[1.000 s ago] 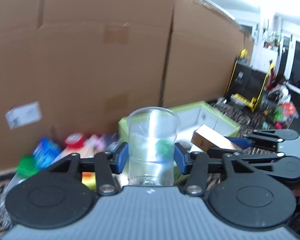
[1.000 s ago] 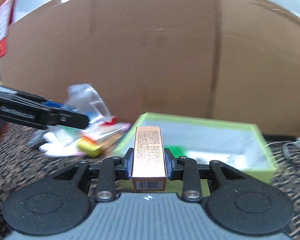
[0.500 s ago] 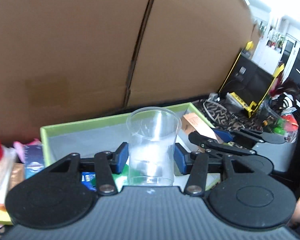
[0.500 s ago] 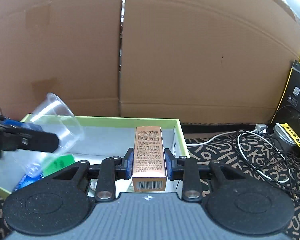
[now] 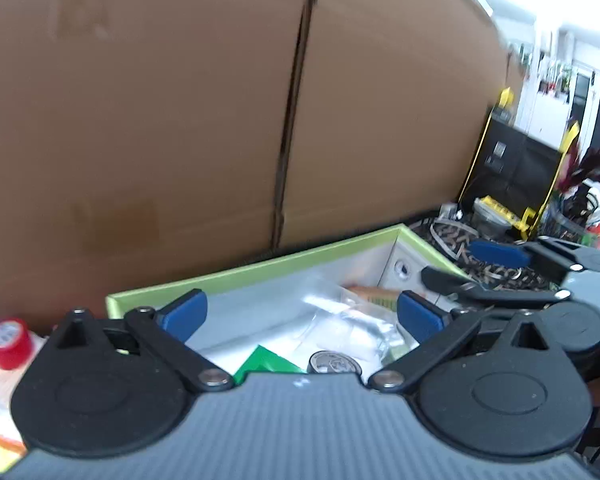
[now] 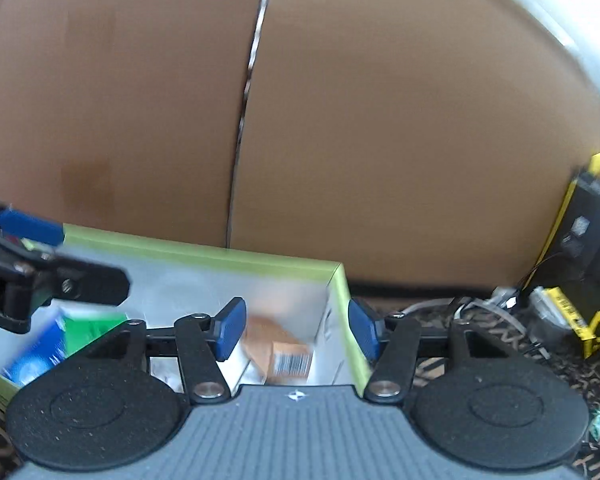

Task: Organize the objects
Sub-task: 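Withdraw both tools from the lime-green box back to the pile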

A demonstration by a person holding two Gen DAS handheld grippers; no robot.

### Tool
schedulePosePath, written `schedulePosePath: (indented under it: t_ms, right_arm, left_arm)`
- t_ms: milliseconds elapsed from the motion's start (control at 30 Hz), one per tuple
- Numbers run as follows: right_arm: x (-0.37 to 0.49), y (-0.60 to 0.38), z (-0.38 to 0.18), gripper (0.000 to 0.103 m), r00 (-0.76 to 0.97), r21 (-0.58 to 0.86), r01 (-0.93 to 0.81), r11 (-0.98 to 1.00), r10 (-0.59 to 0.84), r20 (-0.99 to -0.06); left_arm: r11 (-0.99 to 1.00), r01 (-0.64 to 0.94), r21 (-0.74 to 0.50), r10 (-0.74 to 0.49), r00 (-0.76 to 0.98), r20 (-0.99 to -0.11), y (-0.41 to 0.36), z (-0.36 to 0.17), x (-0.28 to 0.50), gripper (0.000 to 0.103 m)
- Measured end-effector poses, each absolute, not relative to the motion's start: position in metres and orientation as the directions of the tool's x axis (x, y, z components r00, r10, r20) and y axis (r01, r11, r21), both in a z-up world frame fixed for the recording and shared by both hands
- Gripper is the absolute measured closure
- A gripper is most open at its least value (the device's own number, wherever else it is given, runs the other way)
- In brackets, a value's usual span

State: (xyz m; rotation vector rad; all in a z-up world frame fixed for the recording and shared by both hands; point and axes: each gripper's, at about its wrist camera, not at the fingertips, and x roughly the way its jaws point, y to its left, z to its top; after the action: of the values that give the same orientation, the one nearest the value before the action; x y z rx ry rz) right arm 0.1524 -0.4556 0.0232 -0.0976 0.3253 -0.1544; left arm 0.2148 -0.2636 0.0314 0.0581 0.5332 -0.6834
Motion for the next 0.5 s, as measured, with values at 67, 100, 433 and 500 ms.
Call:
schedulePosePath:
  t_ms: [67, 100, 433, 500]
  right_arm:
    - [0.130, -0.453, 0.031, 0.027, 0.955, -0.076, 0.140, 0.987, -0.155, -0.253]
    - [0.120, -0.450, 0.034, 0.026, 0.960, -0.062, 0.142, 0.988, -0.152, -0.236]
    - [0.054, -0.396, 0.024, 0.019, 0.971, -0.003, 0.051, 0.999, -0.051, -0.233]
    - [0.051, -0.385, 0.017, 0.019, 0.969, -0.003, 0.021, 1.000, -0.021, -0.245]
  left_arm:
    - [0.771, 0.626, -0.117, -0.601, 0.655, -0.459, -0.253, 0.041, 0.200, 0.000]
    - [0.769, 0.628, -0.120, -0.606, 0.656, -0.449, -0.246, 0.044, 0.192, 0.000]
    - [0.811, 0.567, -0.143, -0.575, 0.729, -0.371, -0.143, 0.049, 0.105, 0.000]
    - [0.834, 0.540, -0.115, -0.539, 0.752, -0.379, -0.122, 0.045, 0.092, 0.000]
